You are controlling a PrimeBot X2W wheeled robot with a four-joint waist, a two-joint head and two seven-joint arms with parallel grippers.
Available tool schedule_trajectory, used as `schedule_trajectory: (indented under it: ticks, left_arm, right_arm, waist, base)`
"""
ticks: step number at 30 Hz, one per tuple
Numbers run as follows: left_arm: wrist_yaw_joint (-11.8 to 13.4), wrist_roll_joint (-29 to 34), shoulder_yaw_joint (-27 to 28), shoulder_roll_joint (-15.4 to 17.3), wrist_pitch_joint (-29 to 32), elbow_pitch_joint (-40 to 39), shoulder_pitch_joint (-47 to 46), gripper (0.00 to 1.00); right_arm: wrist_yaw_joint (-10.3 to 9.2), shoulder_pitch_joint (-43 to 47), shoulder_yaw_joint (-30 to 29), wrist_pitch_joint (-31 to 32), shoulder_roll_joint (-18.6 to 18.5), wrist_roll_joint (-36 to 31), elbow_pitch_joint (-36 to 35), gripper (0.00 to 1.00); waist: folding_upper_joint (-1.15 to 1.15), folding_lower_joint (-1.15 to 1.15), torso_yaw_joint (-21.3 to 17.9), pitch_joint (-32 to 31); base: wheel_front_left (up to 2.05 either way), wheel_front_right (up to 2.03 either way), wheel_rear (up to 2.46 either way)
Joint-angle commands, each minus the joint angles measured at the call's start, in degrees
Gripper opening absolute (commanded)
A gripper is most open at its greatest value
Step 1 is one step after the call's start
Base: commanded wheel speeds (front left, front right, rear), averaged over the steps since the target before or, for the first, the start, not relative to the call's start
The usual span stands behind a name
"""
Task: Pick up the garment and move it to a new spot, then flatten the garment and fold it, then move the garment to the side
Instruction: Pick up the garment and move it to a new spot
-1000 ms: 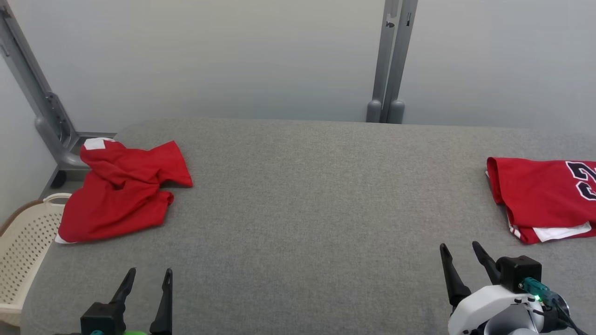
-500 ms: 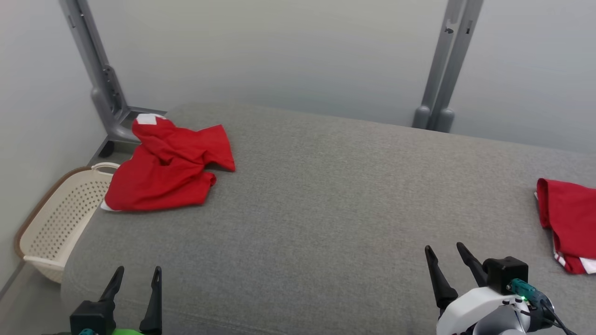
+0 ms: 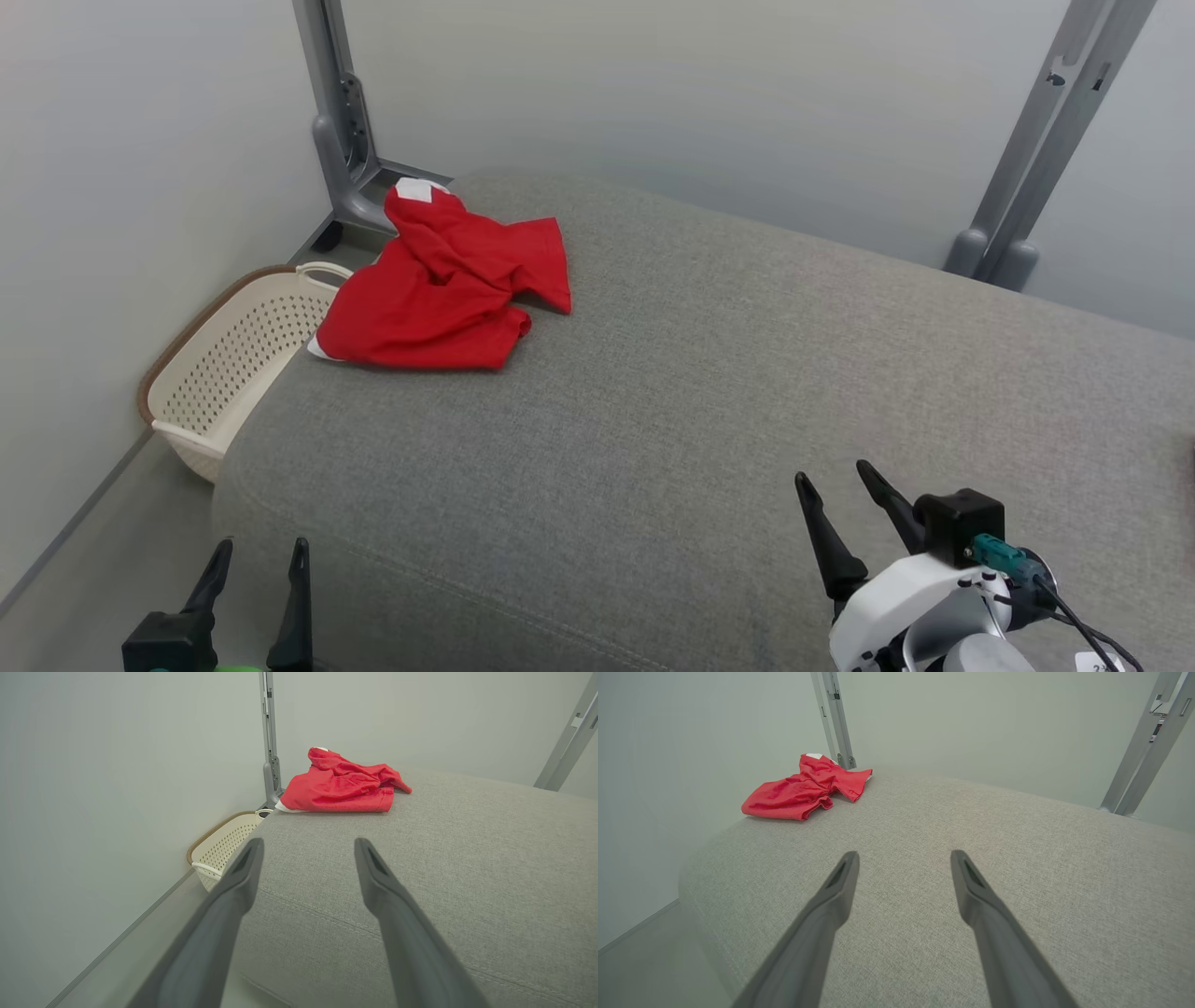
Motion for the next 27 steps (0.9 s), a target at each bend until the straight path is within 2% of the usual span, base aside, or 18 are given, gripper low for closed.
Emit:
schedule_trajectory:
  ticks: [1, 7, 11, 15, 21, 27]
  left_arm:
    - [0.47, -0.33, 0.38, 0.07, -0.44, -0.13, 0.72, 1.0]
    - [0.45, -0.76, 0.35, 0.04, -0.05, 0.29, -0.6, 1.0]
    - [-1.09, -1.2, -0.89, 0.21, 2.72, 2.11, -4.46, 1.0]
    - [-3.63, -2.94, -2.31, -0.95, 7.8, 6.72, -11.43, 1.0]
    - [-7.08, -7.0, -2.57, -4.32, 13.84, 18.75, -25.47, 1.0]
    - [-9.14, -9.86, -1.02, -5.38, 16.7, 30.09, -37.28, 1.0]
  right_arm:
    - [-0.03, -0.51, 0.12, 0.09, -0.27, -0.23, 0.26, 1.0]
    - [-0.03, -0.73, -0.05, 0.29, -0.27, -0.73, 0.08, 1.0]
    - [-0.03, 0.15, -0.87, 1.02, -0.28, -1.43, -0.78, 1.0]
    - [-0.04, 1.26, -2.64, 2.59, -0.3, -3.38, -3.26, 1.0]
    - [-0.03, -0.45, -2.9, 7.33, -0.3, -7.61, -9.92, 1.0]
    - [-0.03, -1.89, -1.75, 13.27, -0.29, -12.61, -17.33, 1.0]
  waist:
    - [0.0, 0.0, 0.97, 1.03]
    - [0.0, 0.0, 1.33, 1.57]
    - [0.0, 0.0, 1.37, 1.95]
    - [0.0, 0.0, 1.02, 3.56]
    - [0.0, 0.0, -3.08, 9.61]
    - [0.0, 0.0, -8.1, 16.27]
  base:
    - [0.0, 0.0, 0.0]
    - [0.0, 0.0, 0.0]
    - [0.0, 0.0, 0.0]
    - [0.0, 0.0, 0.0]
    - [0.0, 0.0, 0.0]
    - [0.0, 0.0, 0.0]
